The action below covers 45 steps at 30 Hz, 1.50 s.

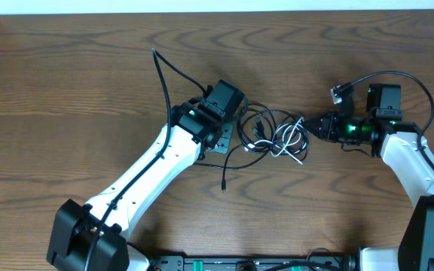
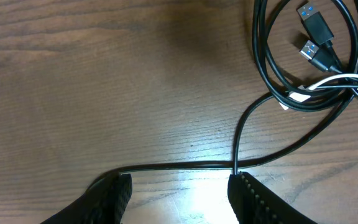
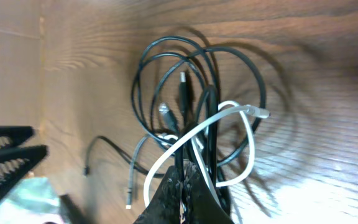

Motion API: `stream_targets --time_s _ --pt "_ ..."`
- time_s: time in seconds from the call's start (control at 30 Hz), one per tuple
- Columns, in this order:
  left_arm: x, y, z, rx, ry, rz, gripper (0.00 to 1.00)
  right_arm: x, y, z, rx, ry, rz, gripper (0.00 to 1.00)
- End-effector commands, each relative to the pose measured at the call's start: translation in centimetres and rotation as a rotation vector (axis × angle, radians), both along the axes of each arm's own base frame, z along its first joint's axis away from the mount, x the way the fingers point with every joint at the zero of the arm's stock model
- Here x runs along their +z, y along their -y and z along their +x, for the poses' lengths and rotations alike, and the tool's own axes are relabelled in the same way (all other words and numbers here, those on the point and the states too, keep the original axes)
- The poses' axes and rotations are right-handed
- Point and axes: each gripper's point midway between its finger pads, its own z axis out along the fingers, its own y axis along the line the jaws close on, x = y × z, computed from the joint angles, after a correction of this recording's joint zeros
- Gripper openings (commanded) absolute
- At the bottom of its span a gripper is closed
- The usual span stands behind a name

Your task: Untangle cables

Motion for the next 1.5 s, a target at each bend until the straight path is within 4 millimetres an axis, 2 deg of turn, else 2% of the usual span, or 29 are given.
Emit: stream_targets --time_s 0.0,0.03,0.13,0.2,0.3,0.4,0.5,0.57,0.67,0.73,0.87,1.0,1.3,1.47 --pt "-0.6 0.2 -0.4 0.007 -0.03 -0.02 0.56 -1.2 0.4 -0.5 -0.058 -0.086 -0.033 0.01" --pt "-0.6 0.5 -0.5 0.002 -0.039 -0.035 0.56 -2.2 1.5 -0.7 -0.086 -0.109 -0.109 0.02" --pt "-0.6 1.8 -0.8 -0.019 -0.063 -0.102 0.56 -4.7 4.8 -1.6 -0.15 -0.164 -0.328 0.2" --pt "-0.6 2.3 -0.9 -0.027 -0.071 -0.126 0.56 -5.6 6.5 -2.0 -0.19 -0.193 -0.433 0.28" --pt "-0.5 2.3 -0.9 -0.027 -0.068 -0.129 0.56 -5.8 7.4 -2.0 -0.196 -0.187 -0.484 0.35" --pt "-0.5 2.3 -0.9 -0.028 -0.069 -0.129 0.56 -6.0 8.0 -2.1 -0.203 -0.191 -0.519 0.35" --pt "-0.5 2.6 -1.0 -0.034 -0.076 -0.144 0.56 -5.9 7.4 -2.0 -0.189 -0.183 -0.496 0.35" --pt "-0.5 2.7 -1.0 -0.034 -0.075 -0.145 0.56 -5.7 6.4 -1.9 -0.163 -0.174 -0.466 0.4" --pt "-0.5 2.7 -1.0 -0.034 -0.075 -0.145 0.56 -5.2 3.7 -1.9 -0.038 -0.108 -0.4 0.41" --pt "-0.5 2.7 -1.0 -0.034 -0.075 -0.145 0.56 -5.3 3.1 -1.8 -0.003 -0.085 -0.411 0.42" --pt "-0.5 2.6 -1.0 -0.033 -0.078 -0.143 0.56 -6.1 4.0 -1.1 -0.021 -0.067 -0.515 0.39" --pt "-0.6 2.6 -1.1 -0.033 -0.081 -0.14 0.56 -6.3 4.1 0.2 -0.014 -0.012 -0.533 0.38" --pt "-0.6 2.6 -1.1 -0.033 -0.081 -0.14 0.56 -5.8 2.9 1.0 0.071 0.077 -0.494 0.38" --pt "-0.6 2.6 -1.1 -0.033 -0.081 -0.141 0.56 -6.5 1.8 0.5 0.103 0.055 -0.449 0.39"
